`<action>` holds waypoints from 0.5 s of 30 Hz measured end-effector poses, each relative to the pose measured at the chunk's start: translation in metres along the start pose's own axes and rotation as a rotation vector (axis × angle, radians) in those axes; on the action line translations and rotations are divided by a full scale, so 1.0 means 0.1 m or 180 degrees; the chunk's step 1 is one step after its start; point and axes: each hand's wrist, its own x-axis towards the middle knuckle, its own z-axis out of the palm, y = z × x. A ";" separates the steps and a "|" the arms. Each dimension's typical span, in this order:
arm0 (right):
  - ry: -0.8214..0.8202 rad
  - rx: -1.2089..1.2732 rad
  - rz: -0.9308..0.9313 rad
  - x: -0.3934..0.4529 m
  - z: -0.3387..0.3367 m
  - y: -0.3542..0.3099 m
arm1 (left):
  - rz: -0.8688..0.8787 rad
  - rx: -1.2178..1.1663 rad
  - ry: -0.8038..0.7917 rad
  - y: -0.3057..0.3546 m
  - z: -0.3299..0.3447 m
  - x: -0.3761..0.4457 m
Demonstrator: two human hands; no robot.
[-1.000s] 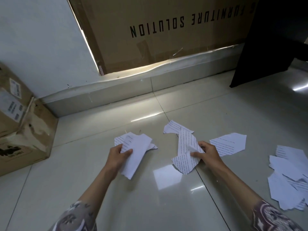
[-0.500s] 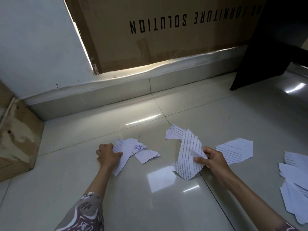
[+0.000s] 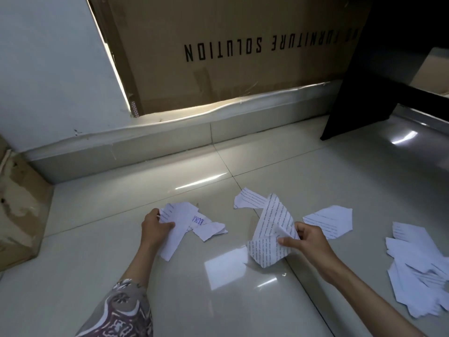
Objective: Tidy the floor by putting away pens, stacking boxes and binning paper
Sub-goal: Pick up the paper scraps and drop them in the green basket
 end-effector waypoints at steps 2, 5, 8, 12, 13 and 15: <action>0.0046 0.0026 -0.0003 -0.07 -0.04 -0.05 | 0.0080 -0.0129 0.0049 0.08 -0.04 -0.05; 0.0253 0.0033 -0.0101 -0.24 -0.19 -0.23 | 0.0368 -0.0223 0.0094 0.36 -0.12 -0.16; 0.0534 0.0153 -0.0195 -0.39 -0.37 -0.42 | 0.0586 -0.0318 0.0158 0.70 -0.18 -0.28; 0.0801 0.0294 -0.0342 -0.62 -0.65 -0.70 | 0.0867 -0.0469 0.0058 1.19 -0.17 -0.49; 0.0869 0.0336 -0.0399 -0.69 -0.74 -0.77 | 0.0944 -0.0505 -0.0011 1.33 -0.15 -0.55; 0.1000 0.0418 -0.0517 -0.83 -0.94 -0.92 | 0.1094 -0.0600 -0.0192 1.61 -0.08 -0.68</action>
